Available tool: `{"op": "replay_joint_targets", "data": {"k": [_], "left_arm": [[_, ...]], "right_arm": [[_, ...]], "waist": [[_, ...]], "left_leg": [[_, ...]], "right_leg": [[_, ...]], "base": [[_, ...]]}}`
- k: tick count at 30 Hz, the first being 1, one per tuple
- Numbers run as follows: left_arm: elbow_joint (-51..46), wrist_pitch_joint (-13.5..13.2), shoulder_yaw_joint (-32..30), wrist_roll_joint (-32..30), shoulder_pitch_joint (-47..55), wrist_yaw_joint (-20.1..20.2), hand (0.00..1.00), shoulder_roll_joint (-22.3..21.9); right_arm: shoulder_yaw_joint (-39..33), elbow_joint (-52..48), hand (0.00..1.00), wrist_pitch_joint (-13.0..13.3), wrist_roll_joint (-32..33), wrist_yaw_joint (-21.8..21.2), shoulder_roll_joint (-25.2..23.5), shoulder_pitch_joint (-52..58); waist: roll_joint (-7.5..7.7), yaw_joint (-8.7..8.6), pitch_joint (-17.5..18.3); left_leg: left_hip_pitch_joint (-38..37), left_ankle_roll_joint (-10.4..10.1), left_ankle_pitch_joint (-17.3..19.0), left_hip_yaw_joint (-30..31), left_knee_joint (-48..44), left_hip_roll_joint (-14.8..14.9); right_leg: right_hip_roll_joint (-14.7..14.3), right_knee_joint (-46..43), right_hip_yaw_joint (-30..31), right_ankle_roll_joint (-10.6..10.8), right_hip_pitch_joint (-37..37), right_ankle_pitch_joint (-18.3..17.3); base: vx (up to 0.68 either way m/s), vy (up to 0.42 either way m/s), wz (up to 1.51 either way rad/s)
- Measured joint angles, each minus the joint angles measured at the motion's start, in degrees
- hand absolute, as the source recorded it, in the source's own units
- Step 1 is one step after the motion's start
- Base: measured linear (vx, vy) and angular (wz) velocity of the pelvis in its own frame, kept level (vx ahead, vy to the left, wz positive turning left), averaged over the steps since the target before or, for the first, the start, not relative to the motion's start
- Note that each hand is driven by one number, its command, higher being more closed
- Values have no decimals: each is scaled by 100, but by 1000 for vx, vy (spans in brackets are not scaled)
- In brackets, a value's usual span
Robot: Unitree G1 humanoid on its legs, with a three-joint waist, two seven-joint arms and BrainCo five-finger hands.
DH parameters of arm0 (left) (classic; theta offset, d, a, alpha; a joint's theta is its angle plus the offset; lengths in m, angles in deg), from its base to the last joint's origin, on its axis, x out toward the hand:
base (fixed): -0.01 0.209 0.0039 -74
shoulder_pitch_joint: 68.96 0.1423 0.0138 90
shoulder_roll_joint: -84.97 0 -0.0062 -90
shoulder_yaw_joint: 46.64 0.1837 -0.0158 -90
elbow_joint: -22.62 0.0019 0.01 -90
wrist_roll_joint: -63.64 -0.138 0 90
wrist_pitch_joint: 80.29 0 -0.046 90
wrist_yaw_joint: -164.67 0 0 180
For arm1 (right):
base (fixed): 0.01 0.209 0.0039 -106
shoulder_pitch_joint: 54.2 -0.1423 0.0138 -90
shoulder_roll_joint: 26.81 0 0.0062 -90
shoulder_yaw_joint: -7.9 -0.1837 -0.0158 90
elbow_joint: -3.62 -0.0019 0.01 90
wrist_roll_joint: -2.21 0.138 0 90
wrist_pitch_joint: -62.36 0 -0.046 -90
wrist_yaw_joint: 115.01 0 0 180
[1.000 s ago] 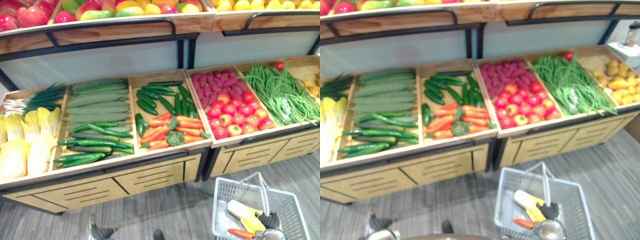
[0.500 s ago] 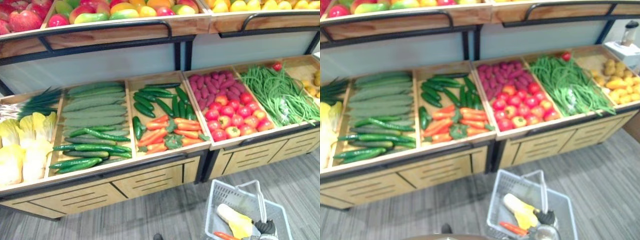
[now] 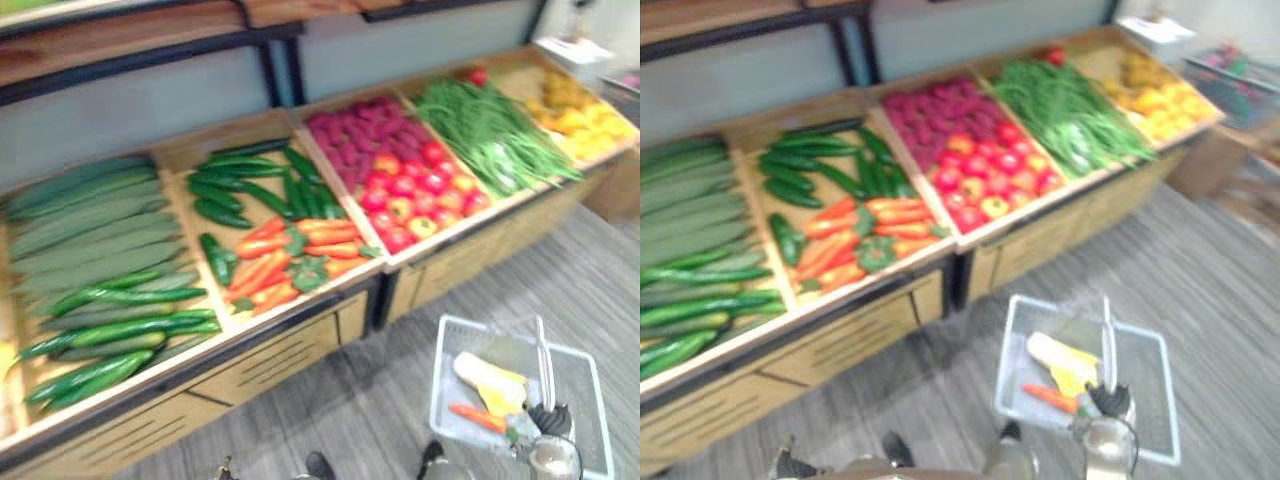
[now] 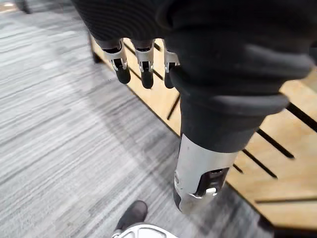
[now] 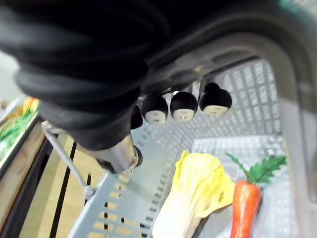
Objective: Pick vegetable in the basket
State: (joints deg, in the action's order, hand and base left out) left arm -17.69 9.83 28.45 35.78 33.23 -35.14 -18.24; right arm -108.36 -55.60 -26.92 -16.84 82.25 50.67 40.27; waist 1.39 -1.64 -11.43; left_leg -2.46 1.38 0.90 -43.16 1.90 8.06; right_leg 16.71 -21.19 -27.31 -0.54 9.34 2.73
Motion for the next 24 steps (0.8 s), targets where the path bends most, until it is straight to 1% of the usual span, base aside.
{"op": "replay_joint_targets", "data": {"k": [1,2,3,5,6,7,8,9,10,11,12,13,14,15,16,17,18,19,20,21,22,23,24], "left_arm": [[-9,5,4,-11,-38,17,0,70],[-9,8,4,-12,-54,45,0,150],[-5,12,4,-10,-59,61,0,181],[-10,17,-10,-9,-67,102,0,207],[-10,38,-32,-7,-69,111,0,188],[-8,53,-59,-7,-70,119,0,158],[-9,57,-72,-6,-70,124,0,98],[-10,53,-72,-6,-69,125,0,67],[-10,53,-72,-7,-69,125,0,63],[-6,46,-103,-5,-75,121,0,39],[-4,50,-133,-5,-83,112,0,7],[-13,48,-135,-8,-89,76,0,-36],[3,48,-132,-8,-90,38,0,-36],[14,50,-132,-8,-90,24,0,-36],[62,51,-107,-9,-109,19,0,-32],[71,50,-47,-10,-133,22,0,-25],[71,49,-8,-10,-133,21,0,-23],[72,47,82,-39,-132,52,0,1],[72,51,151,-122,-129,78,0,12],[65,49,172,-211,-126,88,0,-17],[64,35,174,-229,-96,87,0,-36],[35,-18,159,-227,-85,80,0,-25],[22,-55,165,-216,-86,53,0,-42]], "right_arm": [[0,-79,100,2,4,52,4,64],[15,-77,100,0,7,93,2,85],[25,-77,100,0,7,97,4,85],[108,-85,100,0,5,97,5,81],[246,-85,100,-1,-1,95,15,54],[371,-75,100,-8,-18,93,20,-28],[549,-65,100,-9,-26,90,35,-69],[714,-64,100,-9,-27,91,37,-68],[729,-64,100,-9,-27,90,37,-69],[832,-64,100,-10,-39,89,85,-88],[893,-65,100,-10,-40,89,138,-102],[955,-68,100,-10,-40,90,204,-112],[997,-68,100,-12,-40,90,238,-91],[999,-69,100,-13,-40,91,237,-66],[997,-82,100,-18,-51,93,237,71],[996,-151,100,-22,-63,95,231,293],[996,-192,100,-25,-64,95,231,366],[969,-329,100,-57,-75,95,239,593],[930,-368,100,-83,-86,95,244,679],[916,-370,100,-83,-91,98,250,685],[932,-374,100,-82,-91,98,263,670],[1004,-394,100,-77,-95,101,272,592],[1114,-400,100,-76,-96,105,288,462]], "waist": [[83,-40,-73],[139,-35,-64],[171,-22,-59],[271,-7,2],[317,18,31],[326,16,36],[295,13,35],[270,15,49],[268,20,52],[221,50,75],[152,64,101],[70,74,130],[43,78,135],[31,46,130],[-8,6,153],[-36,-5,166],[-42,-6,170],[-94,-18,183],[-112,-22,180],[-127,-20,163],[-134,17,157],[-78,55,117],[-111,46,107]], "left_leg": [[-98,16,50,-208,-10,25],[-164,9,80,-396,-25,77],[-189,7,86,-509,-31,104],[-211,38,136,-874,-144,151],[-215,71,187,-1171,-303,190],[-220,77,229,-1392,-453,272],[-223,84,251,-1660,-671,388],[-217,29,313,-1966,-959,548],[-207,15,332,-2021,-1028,584],[-143,-50,385,-2246,-1329,767],[-78,-57,389,-2344,-1449,882],[-34,-59,385,-2550,-1650,1073],[-54,-59,381,-2705,-1858,1248],[-81,-60,381,-2719,-1975,1342],[-132,-62,382,-2694,-2278,1573],[-204,-61,379,-2661,-2722,1877],[-235,-62,378,-2652,-2877,1985],[-330,-110,327,-2556,-3338,2316],[-409,-234,159,-2386,-3584,2442],[-426,-246,54,-2190,-3684,2464],[-399,-274,-157,-1741,-3852,2455],[-116,-393,-204,-877,-4063,2317],[70,-653,255,-16,-3976,1892]], "right_leg": [[217,-1098,-425,-37,18,-431],[303,-1801,-634,-43,-25,-522],[313,-2016,-679,-41,-97,-521],[376,-2157,-746,21,-382,-470],[504,-1970,-965,72,-595,-566],[529,-1858,-1214,-5,-610,-689],[526,-1711,-1381,5,-626,-843],[352,-1336,-1313,139,-626,-1149],[290,-1224,-1287,161,-631,-1218],[-25,-644,-1091,211,-637,-1373],[-211,-347,-963,219,-639,-1381],[-507,181,-791,216,-663,-1377],[-709,535,-639,215,-713,-1377],[-794,665,-587,213,-772,-1376],[-959,875,-533,183,-912,-1357],[-1116,1078,-520,149,-1132,-1337],[-1172,1142,-519,142,-1207,-1332],[-1309,1282,-487,121,-1428,-1320],[-1330,1317,-357,118,-1524,-1319],[-1326,1324,-255,98,-1553,-1306],[-1308,1346,-4,78,-1573,-1294],[-1230,1359,407,63,-1574,-1285],[-1125,1339,810,39,-1480,-1261]], "base": [[-104,36,-107],[-68,27,-104],[-51,-11,-106],[-74,-80,-96],[-98,-139,-103],[-139,-217,-127],[-140,-320,-132],[-111,-283,-107],[-62,-353,-108],[-3,-241,-83],[12,-449,-116],[12,-401,-110],[8,-377,-99],[-11,-217,-72],[-3,-234,-40],[-6,-231,-28],[-4,-260,-20],[-5,-171,-29],[-12,-136,-42],[-14,-68,-72],[0,-28,-109],[3,42,-156],[0,72,-154]]}}
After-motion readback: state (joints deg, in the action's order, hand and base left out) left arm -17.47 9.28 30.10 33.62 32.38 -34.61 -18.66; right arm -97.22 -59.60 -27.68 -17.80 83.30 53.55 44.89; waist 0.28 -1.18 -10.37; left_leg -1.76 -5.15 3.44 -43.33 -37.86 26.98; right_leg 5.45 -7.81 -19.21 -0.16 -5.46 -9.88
